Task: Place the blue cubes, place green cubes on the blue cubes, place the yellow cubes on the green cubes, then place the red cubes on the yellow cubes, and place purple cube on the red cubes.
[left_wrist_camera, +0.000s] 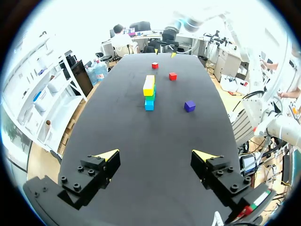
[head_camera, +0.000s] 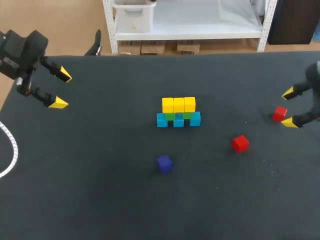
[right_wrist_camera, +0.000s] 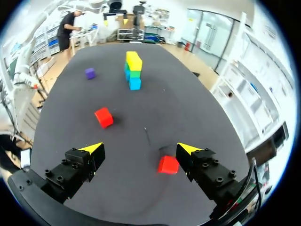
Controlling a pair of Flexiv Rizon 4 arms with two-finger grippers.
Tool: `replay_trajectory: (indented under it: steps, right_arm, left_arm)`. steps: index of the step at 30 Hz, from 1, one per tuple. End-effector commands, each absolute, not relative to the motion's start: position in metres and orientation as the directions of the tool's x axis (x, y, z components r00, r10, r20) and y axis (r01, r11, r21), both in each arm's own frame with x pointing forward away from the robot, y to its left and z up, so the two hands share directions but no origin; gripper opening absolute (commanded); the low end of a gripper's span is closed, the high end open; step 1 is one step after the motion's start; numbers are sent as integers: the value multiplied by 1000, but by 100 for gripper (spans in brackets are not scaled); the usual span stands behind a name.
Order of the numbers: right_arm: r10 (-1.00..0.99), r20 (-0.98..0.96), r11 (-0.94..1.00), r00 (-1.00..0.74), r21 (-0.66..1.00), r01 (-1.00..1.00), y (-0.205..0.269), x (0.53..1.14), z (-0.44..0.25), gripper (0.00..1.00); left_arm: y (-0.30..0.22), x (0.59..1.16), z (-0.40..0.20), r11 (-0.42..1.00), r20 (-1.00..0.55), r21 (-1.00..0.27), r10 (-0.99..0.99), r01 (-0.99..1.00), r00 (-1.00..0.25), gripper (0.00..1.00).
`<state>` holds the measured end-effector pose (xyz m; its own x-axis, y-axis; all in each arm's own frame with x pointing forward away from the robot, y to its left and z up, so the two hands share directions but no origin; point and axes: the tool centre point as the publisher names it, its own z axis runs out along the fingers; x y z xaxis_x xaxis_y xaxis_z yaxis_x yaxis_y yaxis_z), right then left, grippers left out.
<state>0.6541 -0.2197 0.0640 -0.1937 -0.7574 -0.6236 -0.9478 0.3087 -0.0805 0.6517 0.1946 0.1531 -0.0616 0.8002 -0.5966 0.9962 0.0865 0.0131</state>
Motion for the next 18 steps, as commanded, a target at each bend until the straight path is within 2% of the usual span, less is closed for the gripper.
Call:
replay_trajectory:
  steps: [1,18]
  right_arm:
    - [-754,-607,433,-252,-170,-885,-226,642,61,100]
    - [-719,-622,474,-310,-114,-873,-256,679,29,100]
  left_arm:
    - [196,651,152,85,-599,16,798,996,-58,100]
    - [196,651,152,85,-599,16,798,996,-58,100]
